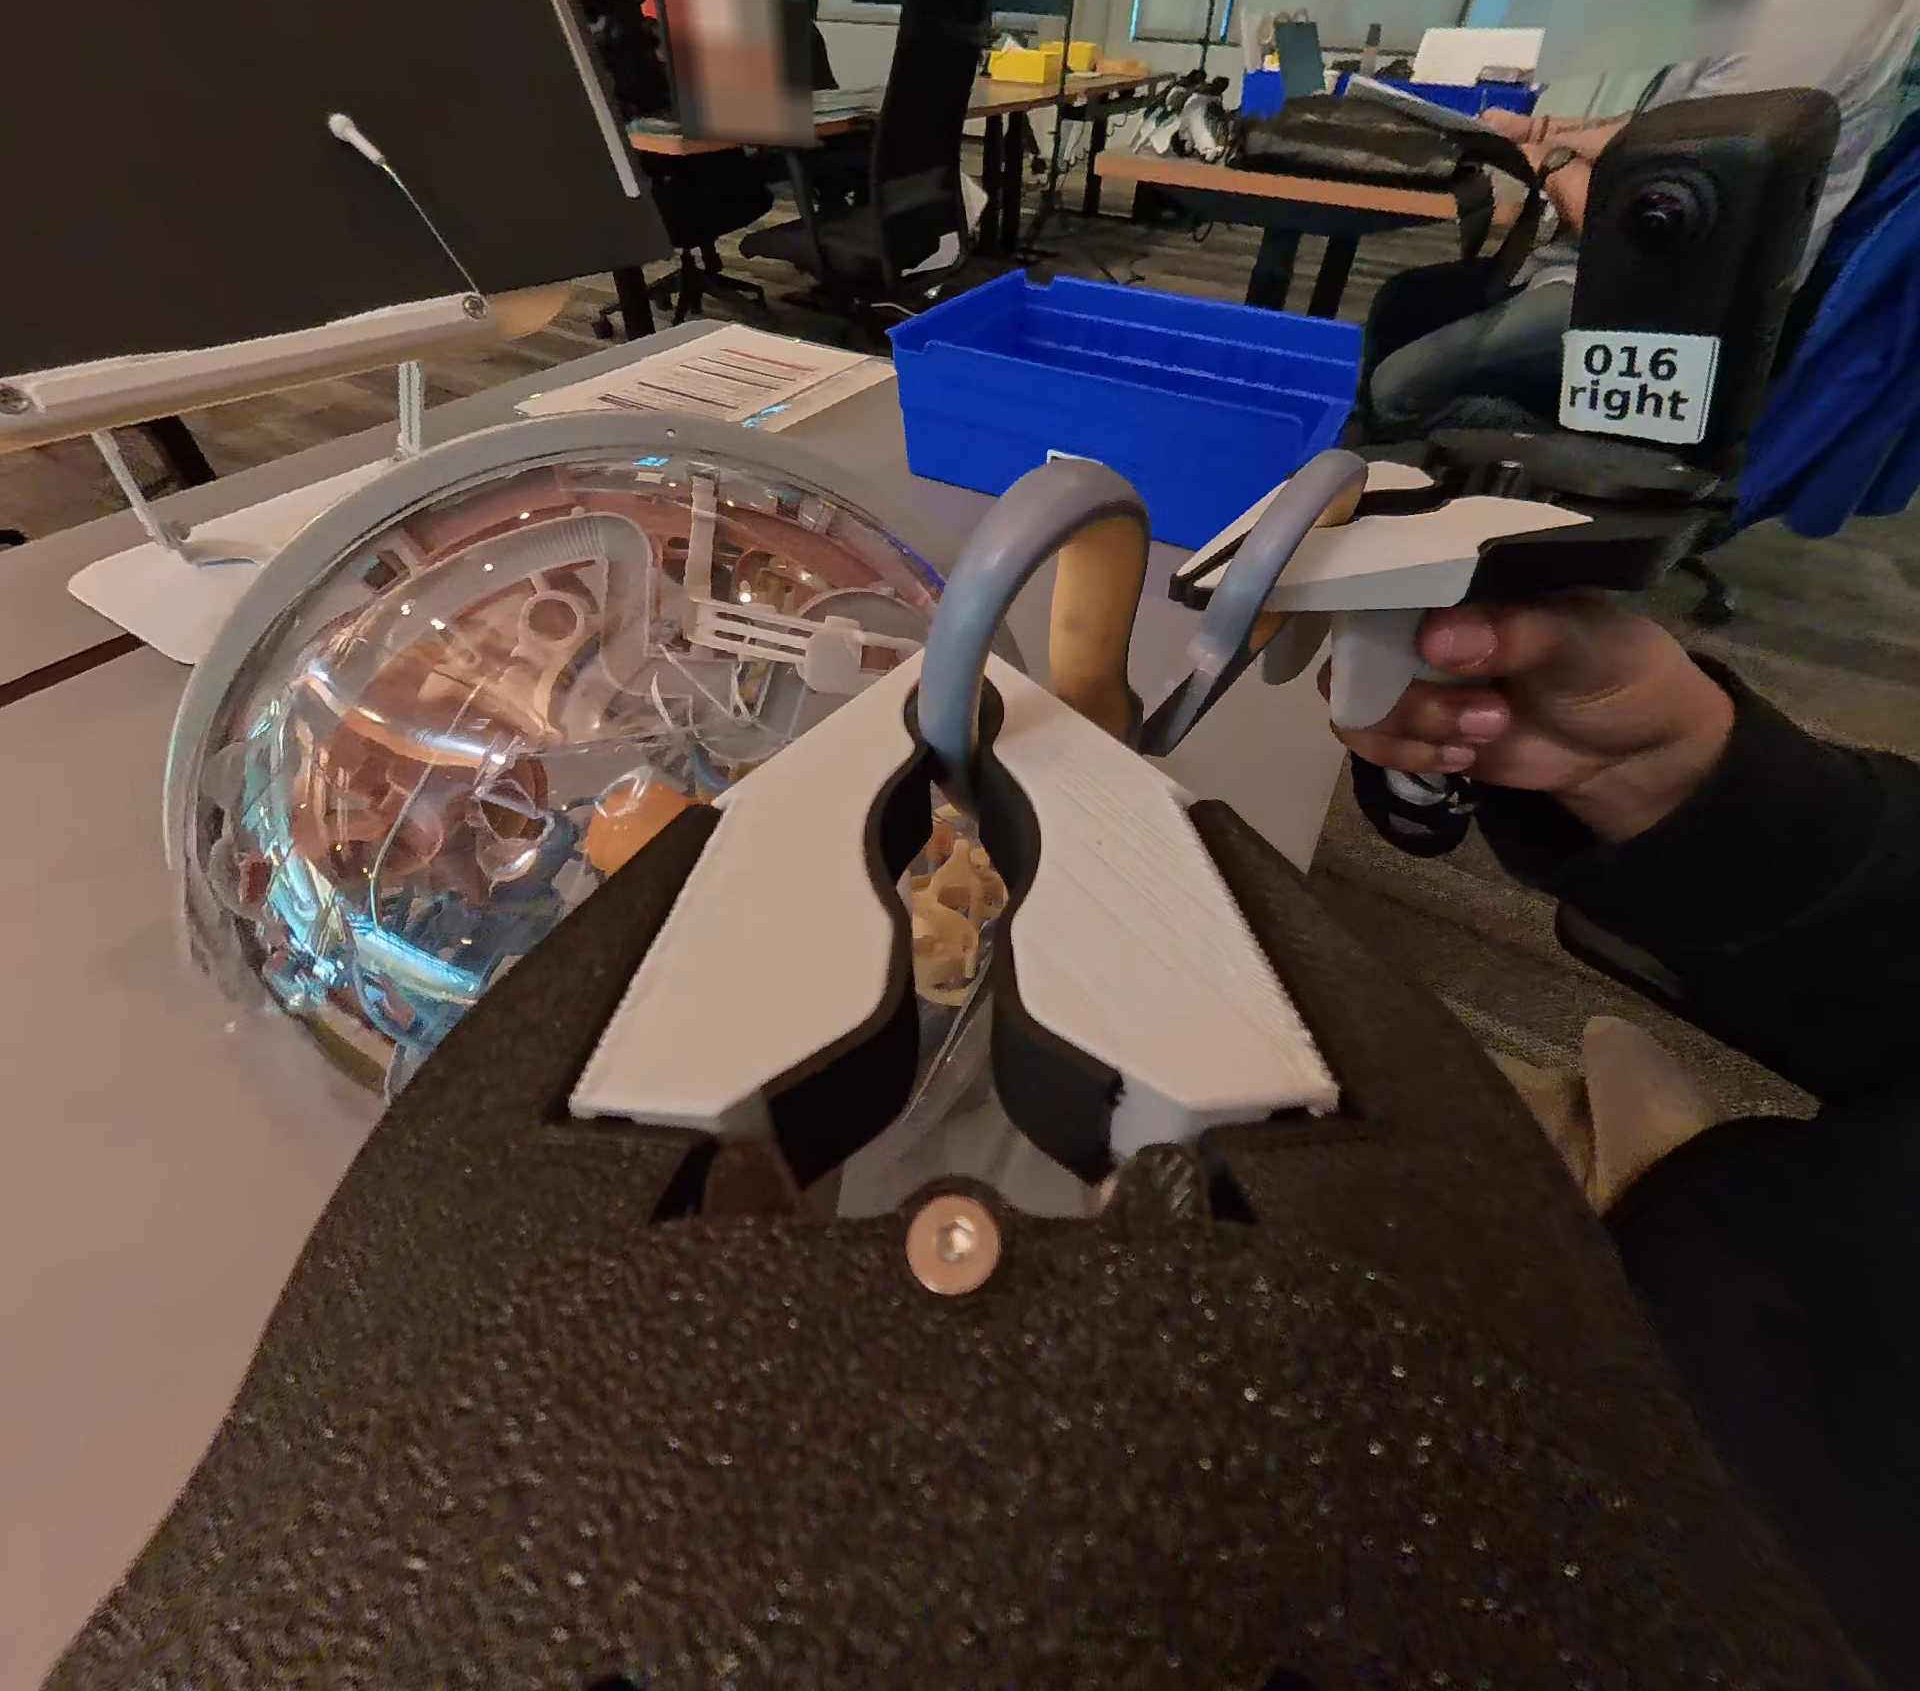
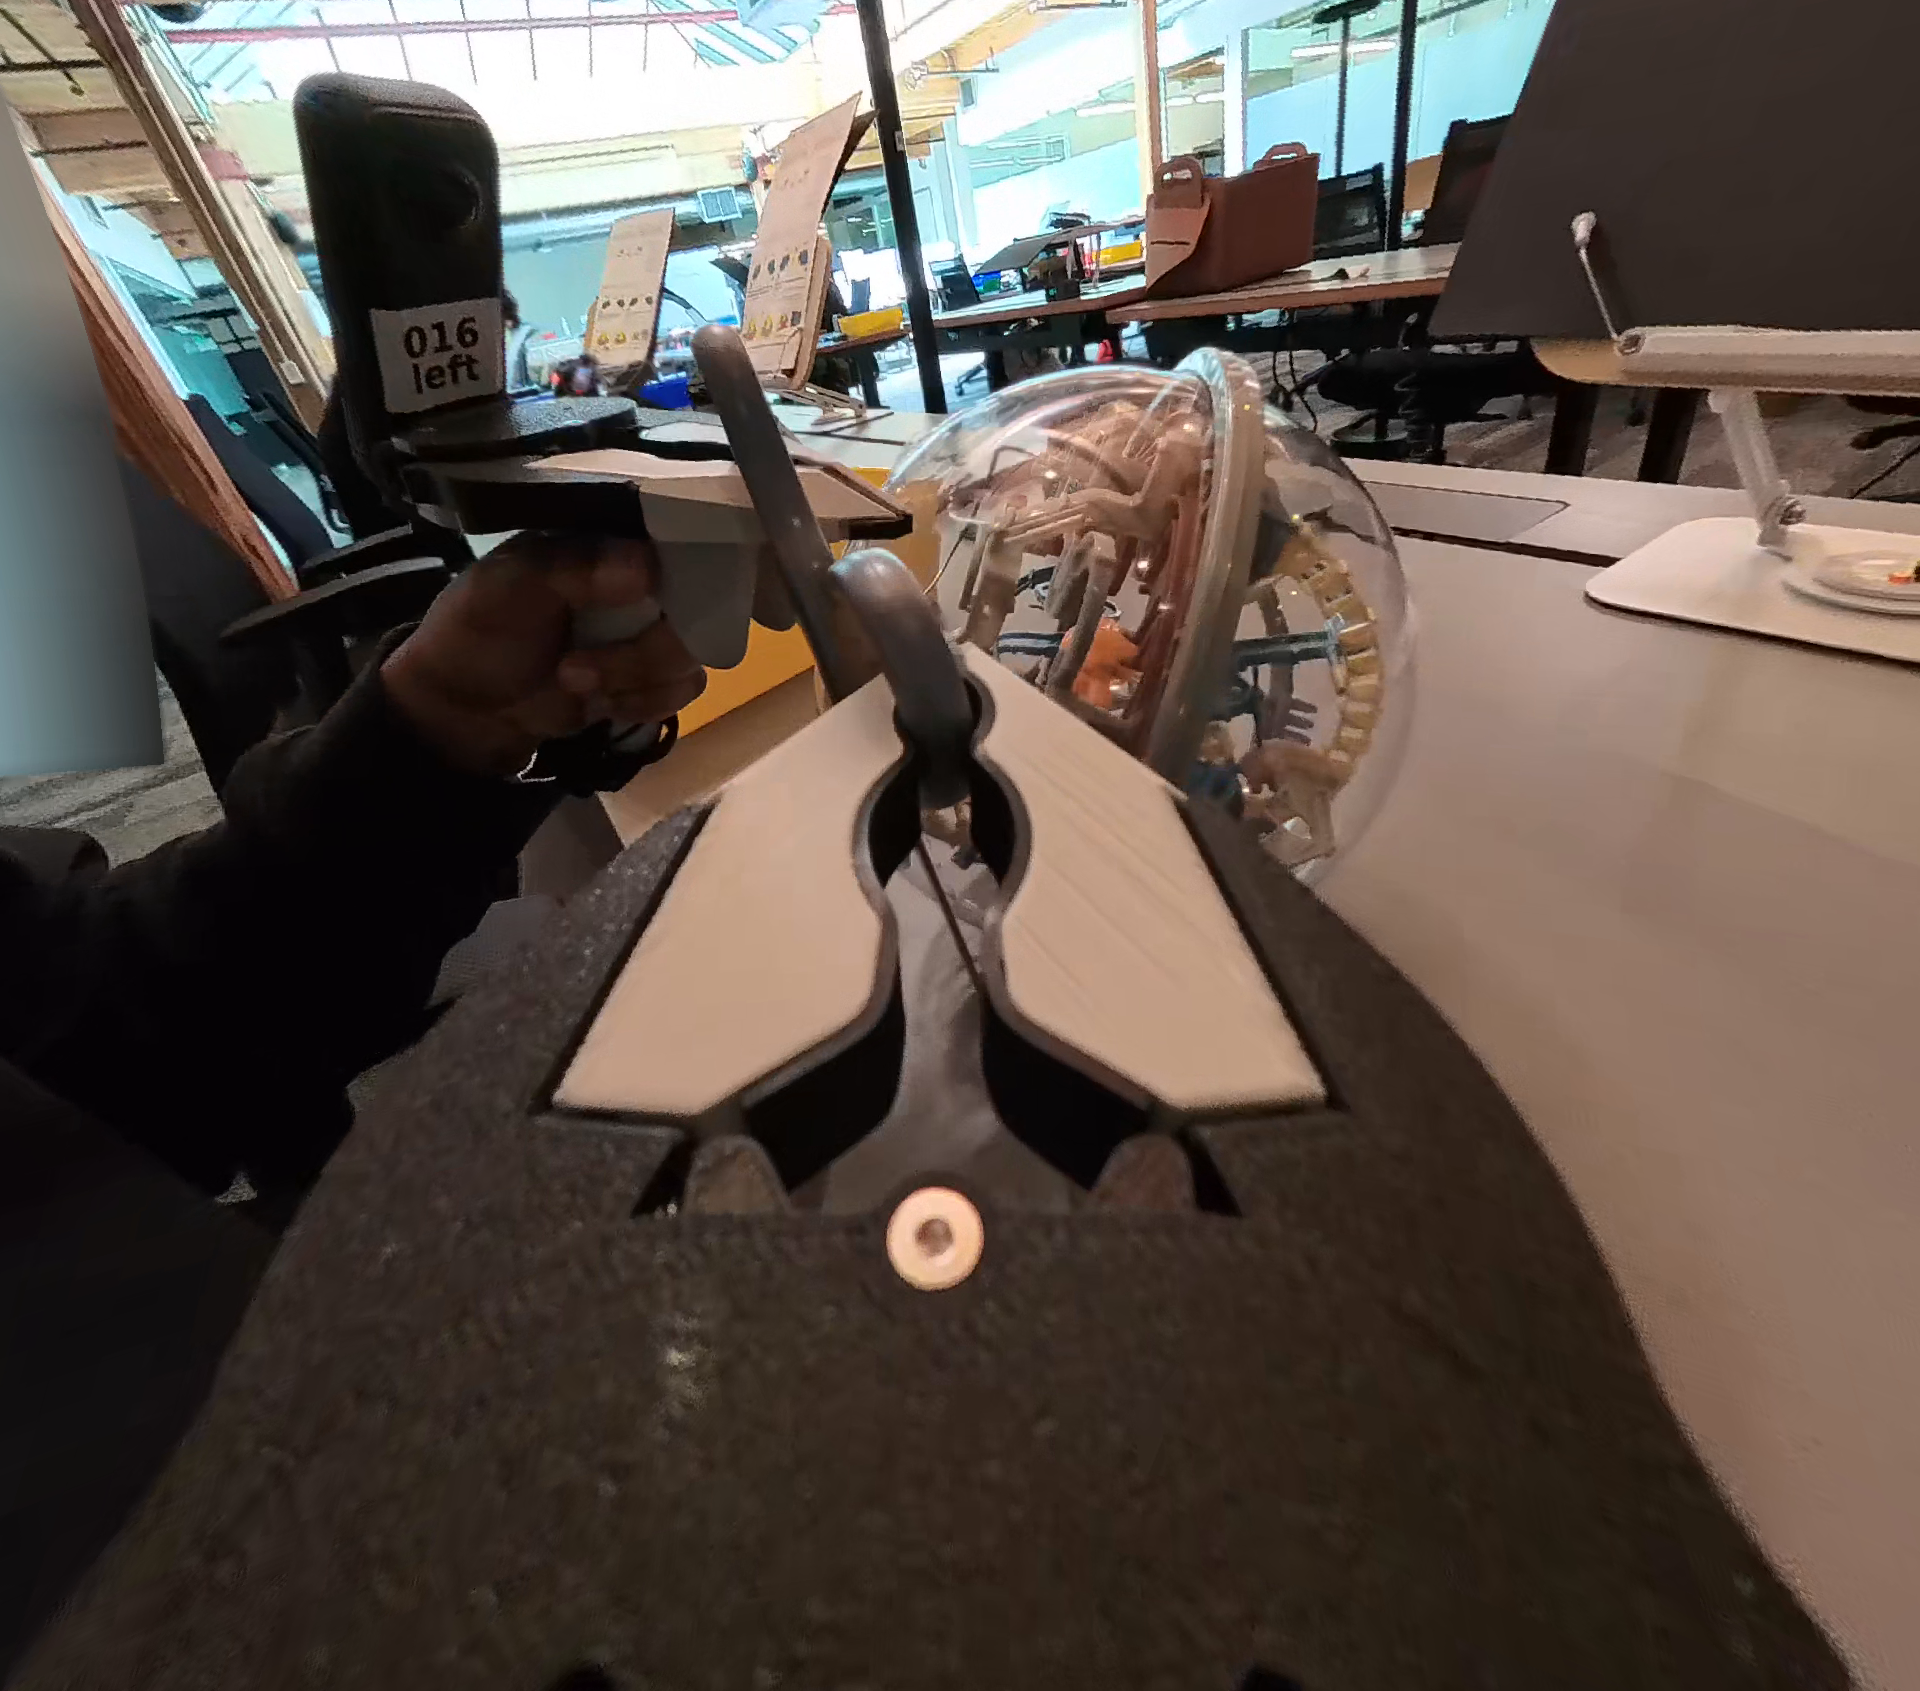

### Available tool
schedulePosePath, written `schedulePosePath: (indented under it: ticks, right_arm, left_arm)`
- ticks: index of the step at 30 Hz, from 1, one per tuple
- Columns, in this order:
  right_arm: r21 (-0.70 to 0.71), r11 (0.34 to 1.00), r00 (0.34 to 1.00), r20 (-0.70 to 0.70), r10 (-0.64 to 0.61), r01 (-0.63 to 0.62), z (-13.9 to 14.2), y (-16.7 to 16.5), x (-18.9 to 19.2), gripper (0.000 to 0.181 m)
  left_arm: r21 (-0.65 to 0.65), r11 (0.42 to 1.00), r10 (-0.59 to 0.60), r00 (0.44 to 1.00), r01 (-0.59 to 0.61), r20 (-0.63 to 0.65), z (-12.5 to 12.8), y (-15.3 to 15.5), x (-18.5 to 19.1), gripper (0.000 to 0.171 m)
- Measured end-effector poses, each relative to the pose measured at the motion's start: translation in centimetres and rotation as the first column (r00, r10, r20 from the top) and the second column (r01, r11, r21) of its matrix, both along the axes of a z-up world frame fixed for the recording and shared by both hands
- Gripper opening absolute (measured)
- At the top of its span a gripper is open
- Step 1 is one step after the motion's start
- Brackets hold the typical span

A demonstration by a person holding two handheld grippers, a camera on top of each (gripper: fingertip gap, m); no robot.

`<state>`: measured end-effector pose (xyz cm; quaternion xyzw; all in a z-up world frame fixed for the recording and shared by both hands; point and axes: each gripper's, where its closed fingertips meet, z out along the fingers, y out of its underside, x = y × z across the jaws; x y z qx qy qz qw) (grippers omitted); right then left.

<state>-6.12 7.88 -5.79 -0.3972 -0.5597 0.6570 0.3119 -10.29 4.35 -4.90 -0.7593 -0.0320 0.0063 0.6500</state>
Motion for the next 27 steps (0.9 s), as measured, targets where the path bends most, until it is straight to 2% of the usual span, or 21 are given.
schedulePosePath:
  ticks: [11, 16, 21, 27]
  right_arm:
    - [-0.028, 0.999, 0.999, 0.036, 0.022, -0.021, -1.5, 0.1, -0.7, 0.0]
    - [0.0, 1.0, 0.999, 0.031, 0.015, -0.015, -1.4, -0.2, -0.7, 0.0]
    - [0.016, 1.0, 1.0, 0.011, 0.006, -0.006, -1.0, -0.7, -0.7, 0.0]
    - [0.015, 1.0, 1.0, 0.003, -0.001, 0.001, -0.8, -1.1, -1.0, 0.0]
  left_arm:
    - [-0.005, 0.999, 0.032, 0.998, -0.033, -0.059, -0.3, 0.6, 0.3, 0.0]
    - [-0.008, 1.0, 0.023, 0.999, -0.023, -0.041, -0.3, 0.7, 0.4, 0.0]
    - [-0.015, 0.999, 0.028, 0.995, -0.029, -0.091, -0.1, 1.0, 1.0, 0.0]
    - [-0.022, 1.0, 0.02, 0.996, -0.022, -0.088, -0.1, 0.8, 0.9, 0.0]
